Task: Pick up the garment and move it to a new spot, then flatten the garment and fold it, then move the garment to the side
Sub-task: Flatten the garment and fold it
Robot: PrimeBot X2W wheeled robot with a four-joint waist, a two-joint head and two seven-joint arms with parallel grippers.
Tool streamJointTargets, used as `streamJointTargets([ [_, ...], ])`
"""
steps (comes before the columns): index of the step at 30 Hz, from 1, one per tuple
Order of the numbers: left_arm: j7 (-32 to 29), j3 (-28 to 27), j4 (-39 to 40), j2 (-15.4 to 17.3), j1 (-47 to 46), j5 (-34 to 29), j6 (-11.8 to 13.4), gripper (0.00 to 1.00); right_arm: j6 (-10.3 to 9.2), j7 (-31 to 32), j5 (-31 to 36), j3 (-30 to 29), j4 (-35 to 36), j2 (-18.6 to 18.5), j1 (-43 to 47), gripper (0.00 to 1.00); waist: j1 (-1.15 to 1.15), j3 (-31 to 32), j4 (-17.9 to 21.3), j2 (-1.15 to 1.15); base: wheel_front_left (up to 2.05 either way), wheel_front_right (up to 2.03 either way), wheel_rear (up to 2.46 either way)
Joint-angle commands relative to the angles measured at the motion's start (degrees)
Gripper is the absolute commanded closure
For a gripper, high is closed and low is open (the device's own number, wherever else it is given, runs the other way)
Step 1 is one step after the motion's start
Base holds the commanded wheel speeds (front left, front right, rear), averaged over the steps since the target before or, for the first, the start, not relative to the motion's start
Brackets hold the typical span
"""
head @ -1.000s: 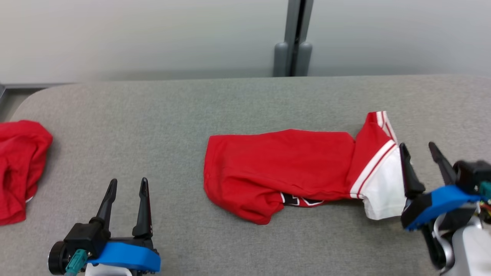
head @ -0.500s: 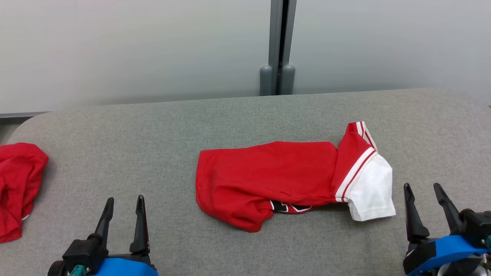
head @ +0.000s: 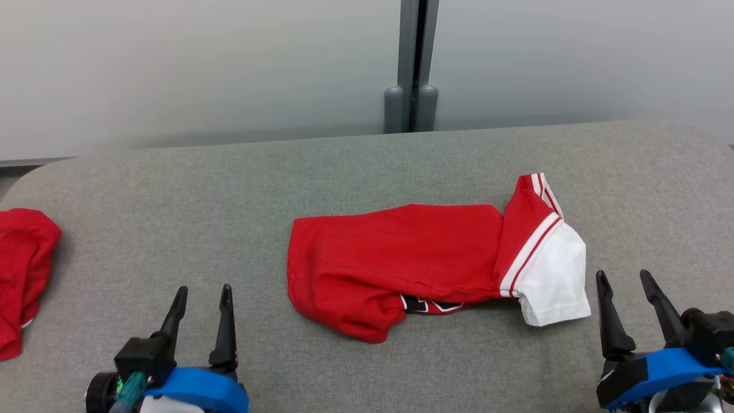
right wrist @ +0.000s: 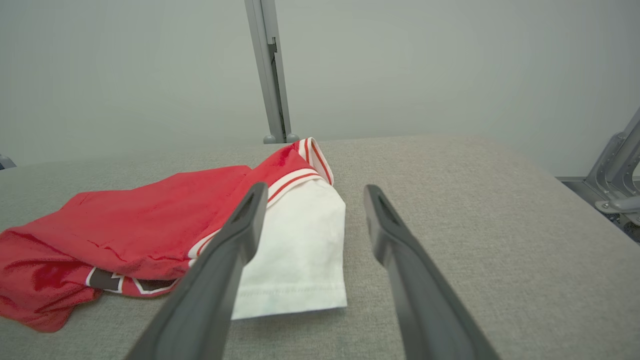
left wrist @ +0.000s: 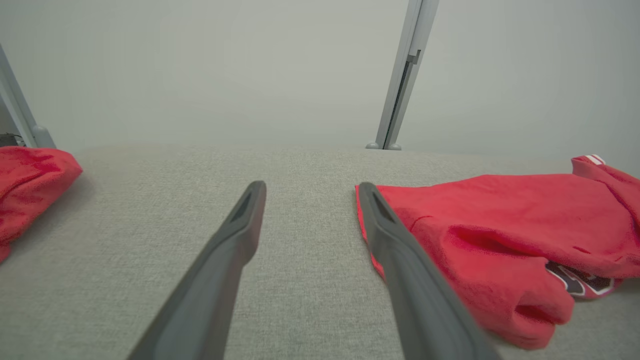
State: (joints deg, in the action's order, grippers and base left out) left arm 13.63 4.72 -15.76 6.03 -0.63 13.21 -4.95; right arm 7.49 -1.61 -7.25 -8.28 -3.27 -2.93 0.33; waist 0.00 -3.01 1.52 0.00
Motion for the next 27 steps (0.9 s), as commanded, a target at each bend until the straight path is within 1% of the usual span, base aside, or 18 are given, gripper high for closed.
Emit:
streamJointTargets([
  [1,-1.4,0.8,-0.7,0.2,-2.3,0.0,-0.3,0.0,0.01,-0.2,-0.5,0.2,0.0,0.1,-0.6,0.0,0.0,-0.6,0.2,0.0,0.0,0.0,0.0],
  [5,-6.7,3.0,-4.3,0.2,-7.4,0.6,-1.1,0.0,0.01,-0.6,-0.7,1.5,-0.4,0.0,-1.9,0.0,0.0,-2.7,1.2,0.0,0.0,0.0,0.0],
  [10,-14.1,5.6,-11.8,-0.2,-14.2,0.9,-1.5,0.0,0.01,-1.0,-1.5,3.3,-1.1,0.0,-3.4,0.0,0.0,-5.5,3.2,0.0,0.0,0.0,0.0],
  [12,-15.9,5.9,-14.3,-0.3,-16.3,0.9,-0.9,0.0,0.02,-1.3,-1.8,4.2,-1.3,0.0,-4.2,0.0,0.0,-6.5,4.2,0.0,0.0,0.0,0.0],
  [14,-16.4,6.1,-16.2,-0.3,-18.2,0.5,-0.3,0.0,0.01,-1.6,-2.1,5.0,-1.8,0.0,-5.0,0.0,0.0,-7.5,5.1,0.0,0.0,0.0,0.0],
  [16,-17.9,5.9,-18.7,-0.1,-19.0,-0.1,1.5,0.0,0.01,-2.0,-2.6,5.7,-2.4,0.0,-5.6,0.0,0.0,-8.3,6.0,0.0,0.0,0.0,0.0],
  [18,-19.4,6.0,-20.5,0.0,-20.1,-0.3,2.5,0.0,0.01,-2.4,-3.2,6.4,-2.9,0.0,-6.3,0.0,0.0,-9.0,7.0,0.0,0.0,0.0,0.0],
  [22,-22.7,6.5,-23.7,0.0,-20.3,0.0,2.8,0.0,0.01,-3.2,-3.7,6.9,-4.1,0.0,-6.7,0.0,0.0,-9.7,8.1,0.0,0.0,0.0,0.0],
  [24,-24.2,7.0,-24.5,-0.2,-19.8,0.4,2.3,1.0,0.01,-3.5,-3.8,6.8,-4.5,0.0,-6.7,0.0,0.0,-9.8,8.3,0.0,0.0,0.0,0.0],
  [25,-24.6,7.3,-24.6,-0.4,-19.4,0.5,2.0,1.0,0.01,-3.5,-3.9,6.7,-4.7,0.0,-6.7,0.0,0.0,-9.8,8.3,0.0,0.0,0.0,0.0],
  [27,-23.9,7.3,-24.0,-0.2,-18.7,0.6,2.2,1.0,0.01,-3.3,-4.0,6.4,-5.3,0.0,-6.6,0.0,0.0,-9.7,8.2,0.0,0.0,0.0,0.0],
])
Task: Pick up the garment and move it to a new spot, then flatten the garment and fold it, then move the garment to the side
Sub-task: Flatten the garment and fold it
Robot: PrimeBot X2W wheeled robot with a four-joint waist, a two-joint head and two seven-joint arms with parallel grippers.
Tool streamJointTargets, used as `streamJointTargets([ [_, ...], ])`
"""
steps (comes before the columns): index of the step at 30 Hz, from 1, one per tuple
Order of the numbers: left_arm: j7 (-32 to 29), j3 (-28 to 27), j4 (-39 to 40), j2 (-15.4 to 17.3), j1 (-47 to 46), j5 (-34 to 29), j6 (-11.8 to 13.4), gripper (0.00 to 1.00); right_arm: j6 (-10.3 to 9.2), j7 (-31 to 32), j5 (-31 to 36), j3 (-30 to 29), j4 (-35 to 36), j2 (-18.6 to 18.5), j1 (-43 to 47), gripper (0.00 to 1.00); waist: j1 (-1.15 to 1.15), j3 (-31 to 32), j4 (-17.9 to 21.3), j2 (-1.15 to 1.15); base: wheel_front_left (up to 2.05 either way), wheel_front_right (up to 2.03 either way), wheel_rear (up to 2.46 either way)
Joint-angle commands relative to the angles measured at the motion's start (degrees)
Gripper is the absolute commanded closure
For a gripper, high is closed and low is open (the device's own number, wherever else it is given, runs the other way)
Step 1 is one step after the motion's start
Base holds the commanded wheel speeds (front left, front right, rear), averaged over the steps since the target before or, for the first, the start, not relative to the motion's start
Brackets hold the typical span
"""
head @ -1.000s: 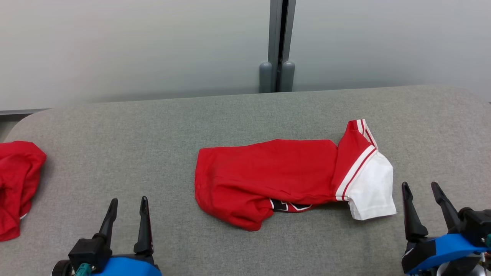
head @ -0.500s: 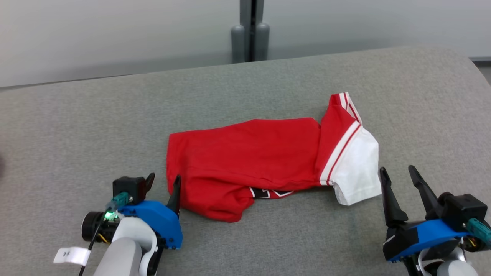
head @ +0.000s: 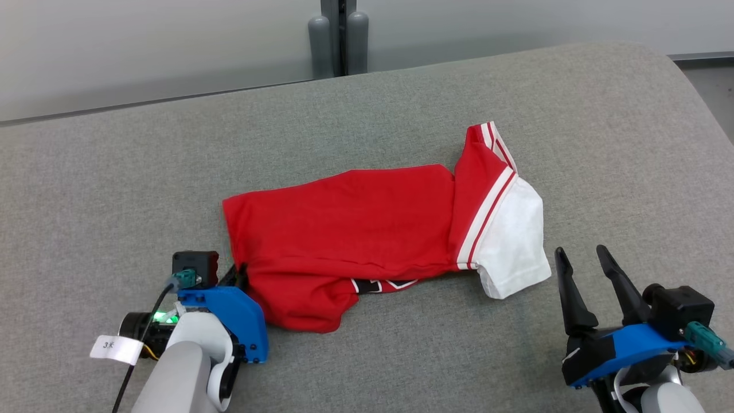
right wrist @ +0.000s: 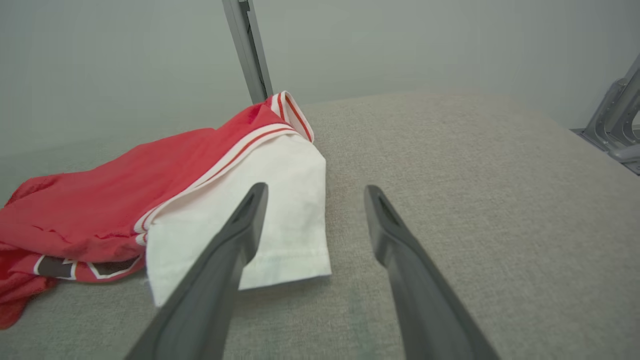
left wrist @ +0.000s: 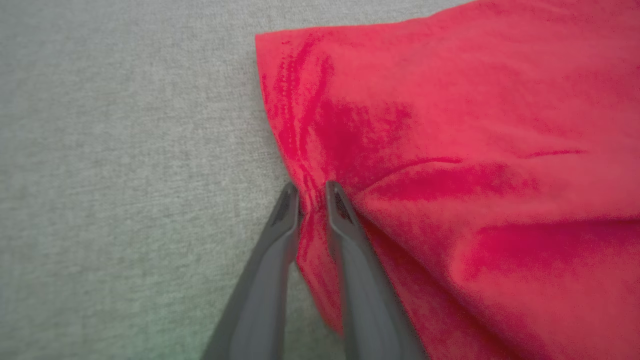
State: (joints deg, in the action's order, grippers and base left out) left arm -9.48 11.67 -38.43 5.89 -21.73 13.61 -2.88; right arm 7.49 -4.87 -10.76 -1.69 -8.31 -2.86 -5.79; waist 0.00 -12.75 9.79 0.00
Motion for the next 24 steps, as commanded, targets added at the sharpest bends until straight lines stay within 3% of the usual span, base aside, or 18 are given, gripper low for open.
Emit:
streamJointTargets([
  [1,-0.1,0.1,-0.9,0.1,2.7,0.4,0.4,1.0,0.01,0.3,-0.6,-0.4,-0.6,-0.1,-0.5,0.0,0.0,0.2,-0.2,0.0,0.0,0.0,0.0],
  [12,4.7,-0.8,6.2,1.4,5.4,1.9,0.2,1.0,0.01,7.5,-4.7,-2.4,-9.2,0.0,-5.0,0.0,0.0,-0.5,-1.9,0.0,0.0,0.0,0.0],
  [24,3.8,0.4,9.8,2.1,4.4,2.2,-0.1,1.0,0.01,6.3,-6.5,2.7,-26.2,0.0,-14.5,0.0,0.0,-2.9,-2.0,0.0,0.0,0.0,0.0],
])
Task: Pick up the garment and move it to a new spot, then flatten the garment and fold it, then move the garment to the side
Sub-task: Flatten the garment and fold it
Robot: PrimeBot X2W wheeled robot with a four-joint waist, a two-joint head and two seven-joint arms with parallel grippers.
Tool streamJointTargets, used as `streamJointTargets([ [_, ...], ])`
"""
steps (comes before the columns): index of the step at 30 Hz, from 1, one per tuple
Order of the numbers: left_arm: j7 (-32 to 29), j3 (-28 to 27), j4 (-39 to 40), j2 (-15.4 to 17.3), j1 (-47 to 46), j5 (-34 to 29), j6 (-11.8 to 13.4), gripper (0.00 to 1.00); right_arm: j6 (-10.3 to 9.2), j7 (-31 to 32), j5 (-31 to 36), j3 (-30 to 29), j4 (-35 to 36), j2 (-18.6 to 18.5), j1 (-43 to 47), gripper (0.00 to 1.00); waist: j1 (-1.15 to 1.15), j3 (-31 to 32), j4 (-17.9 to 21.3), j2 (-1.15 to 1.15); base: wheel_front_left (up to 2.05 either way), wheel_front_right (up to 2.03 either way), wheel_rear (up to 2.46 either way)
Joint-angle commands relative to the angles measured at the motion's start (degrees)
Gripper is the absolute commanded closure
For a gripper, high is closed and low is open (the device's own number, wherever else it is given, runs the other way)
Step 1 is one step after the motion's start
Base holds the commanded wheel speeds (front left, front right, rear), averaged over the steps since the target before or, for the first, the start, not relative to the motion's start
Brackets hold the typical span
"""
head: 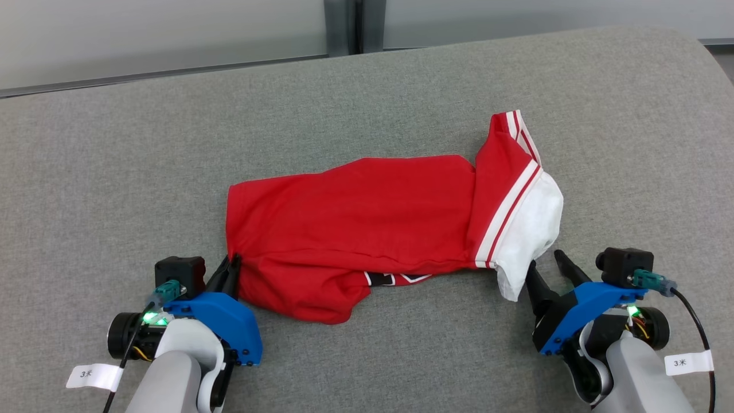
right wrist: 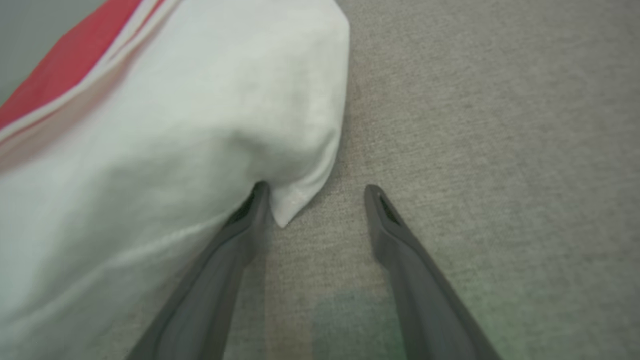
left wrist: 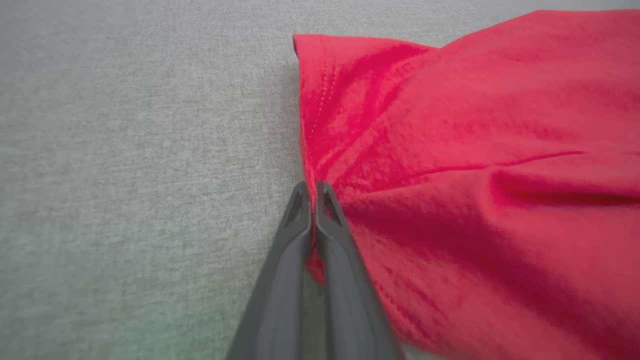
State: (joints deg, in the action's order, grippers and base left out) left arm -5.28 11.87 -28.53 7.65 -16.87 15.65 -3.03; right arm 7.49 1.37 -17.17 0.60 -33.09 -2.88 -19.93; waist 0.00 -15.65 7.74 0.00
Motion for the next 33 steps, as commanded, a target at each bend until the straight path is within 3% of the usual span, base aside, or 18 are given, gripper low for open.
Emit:
streamJointTargets([
  [1,-0.5,0.2,0.1,0.4,-0.4,0.2,0.1,1.0,0.01,0.0,0.0,0.7,-2.6,0.0,-0.6,0.0,0.0,-0.1,0.1,0.0,0.0,0.0,0.0],
  [4,-0.7,0.3,0.7,0.7,0.0,0.4,0.2,1.0,0.01,-0.6,1.1,1.3,-5.5,0.1,-1.5,0.0,0.0,-0.1,0.3,0.0,0.0,0.0,0.0],
  [6,-0.7,0.3,1.0,0.9,0.4,0.5,0.2,1.0,0.01,-1.3,1.8,1.7,-6.7,0.1,-2.0,0.15,0.0,0.1,0.4,0.0,0.0,0.0,0.0],
  [8,-0.7,0.3,1.3,1.1,0.7,0.7,0.3,1.0,0.02,-2.3,1.5,2.3,-7.1,0.1,-2.5,0.66,0.0,0.2,0.6,0.0,0.0,0.0,0.0],
  [9,-0.7,0.3,1.5,1.2,0.8,0.7,0.4,1.0,0.03,-3.1,1.5,2.6,-7.0,0.1,-2.5,1.0,0.0,0.3,0.7,0.0,0.0,0.0,0.0],
  [20,0.3,0.0,3.7,1.7,2.7,1.6,1.0,1.0,0.01,-9.7,3.3,1.1,0.8,-0.1,0.8,1.0,0.0,2.1,1.8,0.0,0.0,0.0,0.0],
  [27,1.8,-0.5,7.2,1.6,4.6,2.7,1.2,1.0,0.01,-7.8,4.7,-2.4,14.1,-0.1,6.2,1.0,0.0,3.9,1.8,0.0,0.0,0.0,0.0],
  [33,4.4,-2.1,14.4,0.1,6.0,7.0,-0.4,1.0,0.01,-3.4,-0.7,-3.8,28.2,-0.1,10.1,1.0,0.0,5.3,0.8,0.0,0.0,0.0,0.0],
])
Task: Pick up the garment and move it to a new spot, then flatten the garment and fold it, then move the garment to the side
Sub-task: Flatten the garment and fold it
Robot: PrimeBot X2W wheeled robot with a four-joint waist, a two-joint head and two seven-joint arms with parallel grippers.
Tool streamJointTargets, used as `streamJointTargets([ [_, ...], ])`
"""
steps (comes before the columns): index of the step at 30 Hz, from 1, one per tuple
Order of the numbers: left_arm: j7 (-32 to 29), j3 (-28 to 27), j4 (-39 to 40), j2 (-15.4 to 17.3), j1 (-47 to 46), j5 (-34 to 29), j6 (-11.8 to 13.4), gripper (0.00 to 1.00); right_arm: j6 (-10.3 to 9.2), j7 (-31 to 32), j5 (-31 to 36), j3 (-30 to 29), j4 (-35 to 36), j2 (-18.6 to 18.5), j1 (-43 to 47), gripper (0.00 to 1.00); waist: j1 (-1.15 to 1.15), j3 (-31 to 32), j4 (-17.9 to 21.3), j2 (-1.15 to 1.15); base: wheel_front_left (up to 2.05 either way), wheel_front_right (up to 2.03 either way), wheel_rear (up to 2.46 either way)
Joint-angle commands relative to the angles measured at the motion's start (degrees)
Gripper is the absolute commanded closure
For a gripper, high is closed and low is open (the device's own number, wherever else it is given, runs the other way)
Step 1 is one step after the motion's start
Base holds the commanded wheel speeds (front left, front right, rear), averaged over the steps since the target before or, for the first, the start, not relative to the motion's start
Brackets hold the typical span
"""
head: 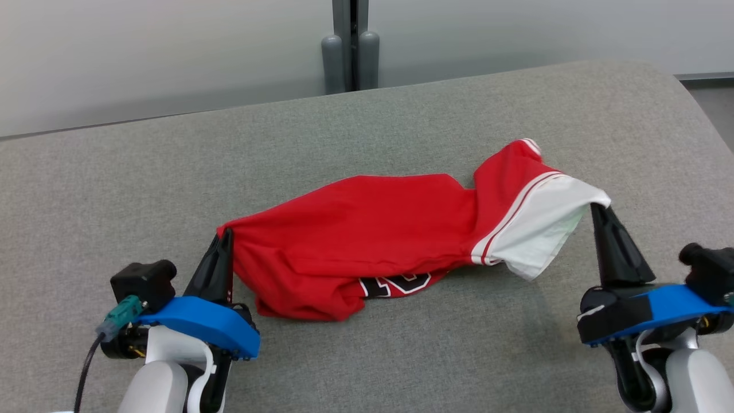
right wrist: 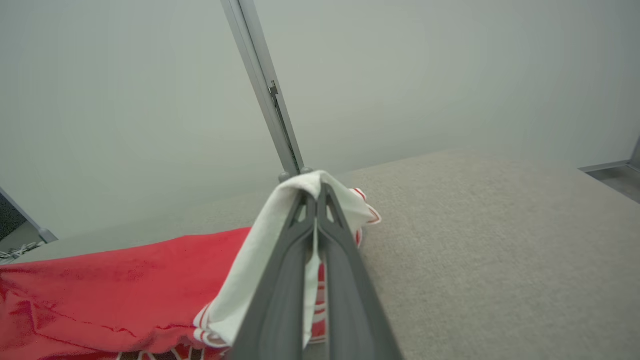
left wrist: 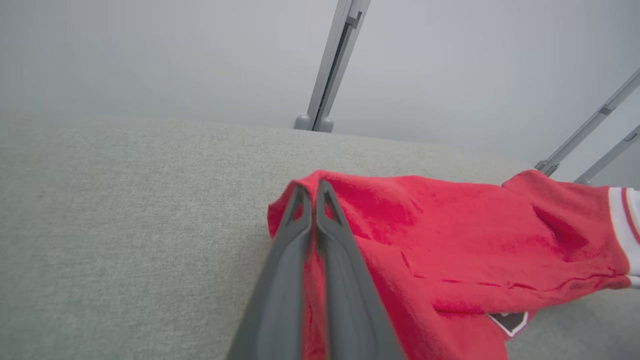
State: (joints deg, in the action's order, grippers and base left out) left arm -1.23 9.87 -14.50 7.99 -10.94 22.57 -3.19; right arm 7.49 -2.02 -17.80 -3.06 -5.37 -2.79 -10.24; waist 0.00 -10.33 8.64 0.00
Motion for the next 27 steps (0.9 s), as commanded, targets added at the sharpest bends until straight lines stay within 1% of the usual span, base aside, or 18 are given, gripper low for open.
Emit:
streamJointTargets([
  [1,0.4,-0.5,2.0,-0.4,0.1,1.3,-0.8,1.0,0.01,0.8,-1.6,-0.1,2.7,-0.2,0.8,1.0,0.0,0.2,-0.3,0.0,0.0,0.0,0.0],
  [4,-0.1,-1.3,8.2,-0.8,-0.3,5.3,-2.0,1.0,0.01,3.4,-4.2,-0.4,9.9,-0.2,1.1,1.0,0.0,0.3,-1.1,0.0,0.0,0.0,0.0],
  [7,-2.0,-2.0,14.9,-0.5,-2.1,9.0,-2.8,1.0,0.02,6.2,-6.6,-0.8,17.0,-0.2,-1.1,1.0,0.0,-0.1,-2.0,0.0,0.0,0.0,0.0],
  [9,-4.2,-2.7,18.4,-0.1,-3.7,11.7,-3.0,1.0,0.02,8.7,-7.2,-1.2,20.3,-0.2,-3.5,1.0,0.0,-1.0,-2.5,0.0,0.0,0.0,0.0],
  [11,-7.3,-3.3,20.4,0.8,-6.2,14.0,-3.1,1.0,0.02,11.0,-8.7,-1.4,21.5,-0.2,-7.2,1.0,0.0,-2.5,-2.8,0.0,0.0,0.0,0.0],
  [13,-10.2,-4.0,21.2,1.6,-9.8,16.0,-3.0,1.0,0.02,12.9,-10.0,-1.6,20.0,-0.2,-12.7,1.0,0.0,-4.9,-2.9,0.0,0.0,0.0,0.0],
  [14,-11.4,-4.6,20.9,2.2,-12.0,16.6,-2.9,1.0,0.02,13.5,-12.6,-1.8,18.4,-0.2,-16.0,1.0,0.0,-6.3,-3.0,0.0,0.0,0.0,0.0],
  [16,-14.0,-5.6,19.7,3.6,-17.0,17.6,-2.3,1.0,0.02,14.7,-12.3,-1.6,15.1,-0.5,-23.8,1.0,0.0,-9.6,-3.0,0.0,0.0,0.0,0.0],
  [17,-14.8,-6.1,18.7,4.3,-19.9,17.6,-2.2,1.0,0.02,14.8,-13.5,-1.6,12.9,-0.3,-27.7,1.0,0.0,-11.2,-3.0,0.0,0.0,0.0,0.0],
  [19,-15.5,-7.3,16.3,5.6,-26.7,17.3,-1.7,1.0,0.02,13.6,-12.7,-1.7,8.5,-0.7,-36.1,1.0,0.0,-14.2,-3.0,0.0,0.0,0.0,0.0],
  [21,-14.7,-8.3,13.6,6.9,-33.2,16.2,-1.4,1.0,0.01,10.9,-13.5,-2.9,3.7,-0.6,-44.2,1.0,0.0,-16.5,-2.9,0.0,0.0,0.0,0.0],
  [23,-13.0,-8.9,11.3,7.6,-39.6,14.9,-1.1,1.0,0.02,7.2,-11.9,-2.9,-0.3,-0.6,-52.3,1.0,0.0,-18.7,-2.9,0.0,0.0,0.0,0.0],
  [25,-10.2,-9.1,8.9,8.3,-45.3,13.2,-1.4,1.0,0.02,3.3,-11.8,-3.2,-3.8,-0.7,-58.7,1.0,0.0,-19.7,-3.2,0.0,0.0,0.0,0.0],
  [27,-7.0,-8.9,6.4,8.2,-50.6,11.8,-1.7,1.0,0.02,-1.1,-10.0,-2.6,-6.4,-2.0,-64.8,1.0,0.0,-20.3,-3.6,0.0,0.0,0.0,0.0],
])
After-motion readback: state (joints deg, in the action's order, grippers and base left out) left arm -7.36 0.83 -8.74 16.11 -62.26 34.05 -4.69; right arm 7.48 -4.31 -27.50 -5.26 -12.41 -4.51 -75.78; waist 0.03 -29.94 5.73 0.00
